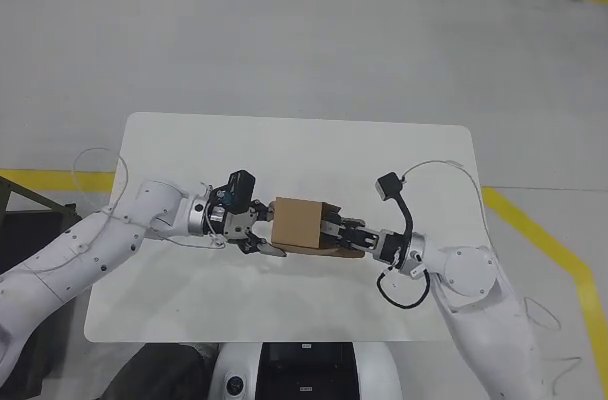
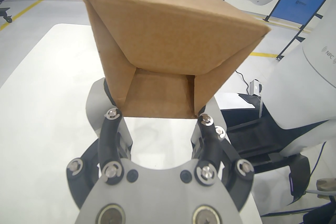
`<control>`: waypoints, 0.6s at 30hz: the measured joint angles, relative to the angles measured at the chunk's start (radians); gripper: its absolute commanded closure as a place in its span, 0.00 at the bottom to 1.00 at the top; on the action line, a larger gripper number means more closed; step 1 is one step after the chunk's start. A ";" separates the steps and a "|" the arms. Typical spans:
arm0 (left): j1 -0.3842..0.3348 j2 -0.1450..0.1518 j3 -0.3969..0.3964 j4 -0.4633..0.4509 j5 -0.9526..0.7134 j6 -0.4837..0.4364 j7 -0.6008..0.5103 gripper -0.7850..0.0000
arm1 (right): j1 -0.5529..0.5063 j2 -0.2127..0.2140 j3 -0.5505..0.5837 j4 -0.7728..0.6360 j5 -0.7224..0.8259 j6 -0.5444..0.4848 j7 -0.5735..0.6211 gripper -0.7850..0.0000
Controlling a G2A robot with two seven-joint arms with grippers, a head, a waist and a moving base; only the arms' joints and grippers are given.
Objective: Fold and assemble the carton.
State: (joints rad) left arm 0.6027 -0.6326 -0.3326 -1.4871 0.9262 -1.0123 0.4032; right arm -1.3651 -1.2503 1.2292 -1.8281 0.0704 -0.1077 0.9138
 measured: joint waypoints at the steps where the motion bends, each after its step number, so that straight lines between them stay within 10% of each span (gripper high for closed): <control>1: -0.008 0.001 0.010 -0.002 -0.003 0.000 0.000 0.49 | 0.004 0.000 -0.005 0.002 0.002 -0.002 0.002 1.00; 18: -0.127 0.003 0.163 -0.022 -0.031 0.000 0.018 0.51 | 0.063 0.003 -0.076 0.038 0.023 -0.015 0.008 1.00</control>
State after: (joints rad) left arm 0.4754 -0.6298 -0.1693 -1.5095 0.8948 -1.0123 0.4208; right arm -1.3021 -1.2470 1.1527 -1.7900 0.0936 -0.1224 0.9222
